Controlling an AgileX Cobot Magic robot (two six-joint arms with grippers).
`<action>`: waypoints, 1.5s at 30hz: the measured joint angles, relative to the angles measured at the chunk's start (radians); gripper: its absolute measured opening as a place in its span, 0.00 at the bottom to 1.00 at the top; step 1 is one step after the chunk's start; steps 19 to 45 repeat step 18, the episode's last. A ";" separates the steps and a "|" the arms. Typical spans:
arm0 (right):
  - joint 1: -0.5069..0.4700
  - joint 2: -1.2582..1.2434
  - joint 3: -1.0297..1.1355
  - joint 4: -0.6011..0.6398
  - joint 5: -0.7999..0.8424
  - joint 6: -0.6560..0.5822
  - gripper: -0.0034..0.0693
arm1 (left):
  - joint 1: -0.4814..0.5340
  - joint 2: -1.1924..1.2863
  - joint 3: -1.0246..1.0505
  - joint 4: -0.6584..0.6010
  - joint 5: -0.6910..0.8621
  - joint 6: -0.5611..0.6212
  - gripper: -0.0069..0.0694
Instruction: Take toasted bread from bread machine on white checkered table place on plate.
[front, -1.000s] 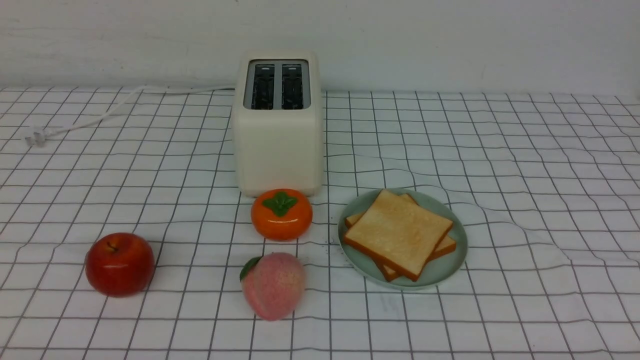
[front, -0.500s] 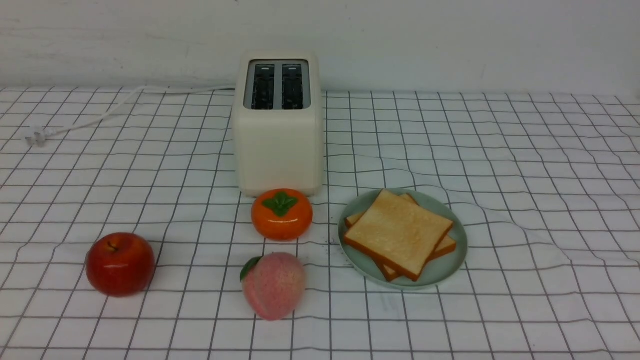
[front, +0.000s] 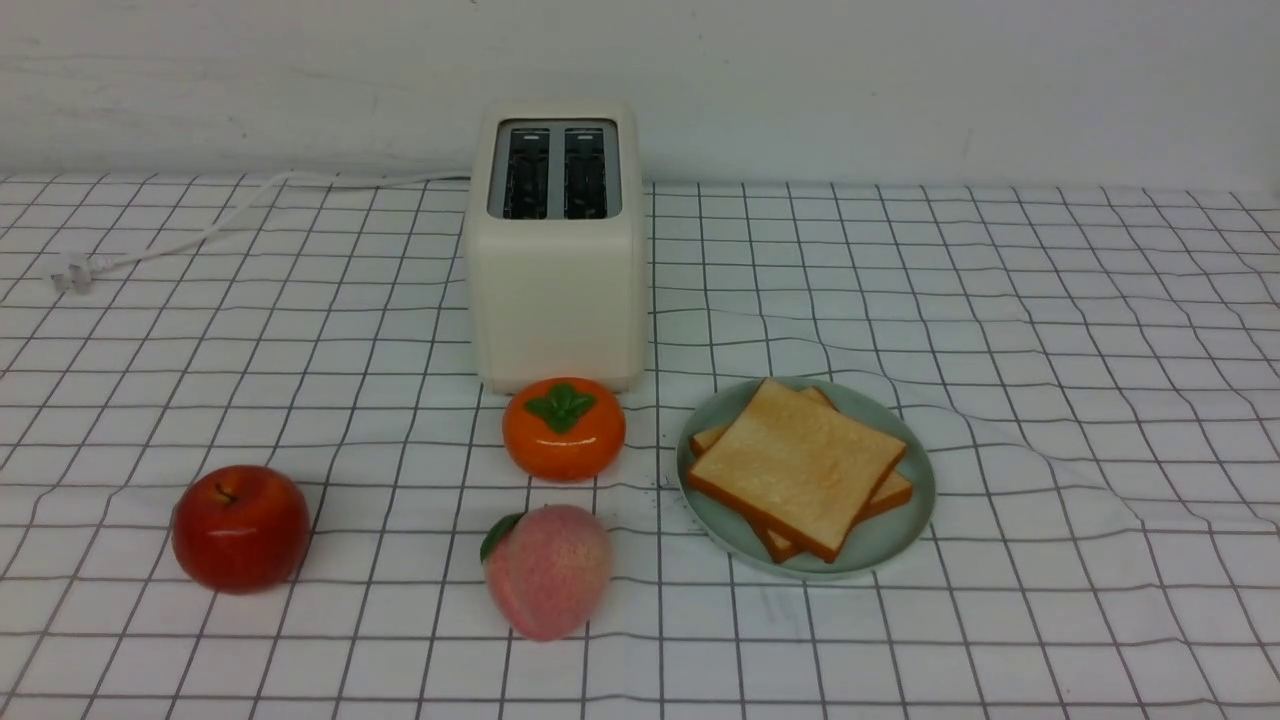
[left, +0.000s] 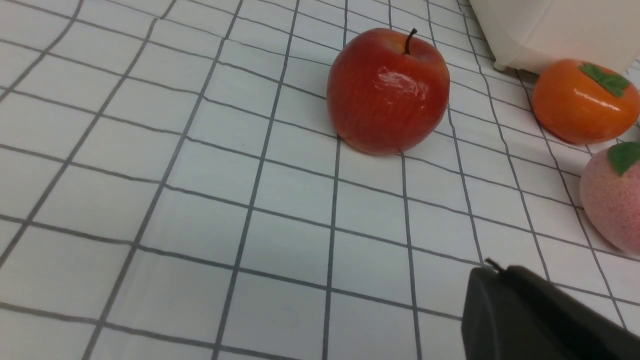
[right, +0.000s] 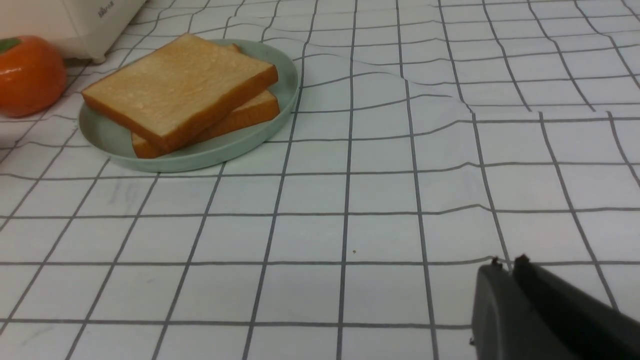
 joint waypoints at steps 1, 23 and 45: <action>0.000 0.000 0.000 0.000 0.000 0.000 0.10 | 0.000 0.000 0.000 0.000 0.000 0.000 0.07; 0.000 0.000 0.000 0.000 0.000 0.000 0.13 | 0.000 0.000 0.000 0.000 0.000 0.000 0.09; 0.000 0.000 0.000 0.000 0.000 0.000 0.13 | 0.000 0.000 0.000 0.000 0.000 0.000 0.09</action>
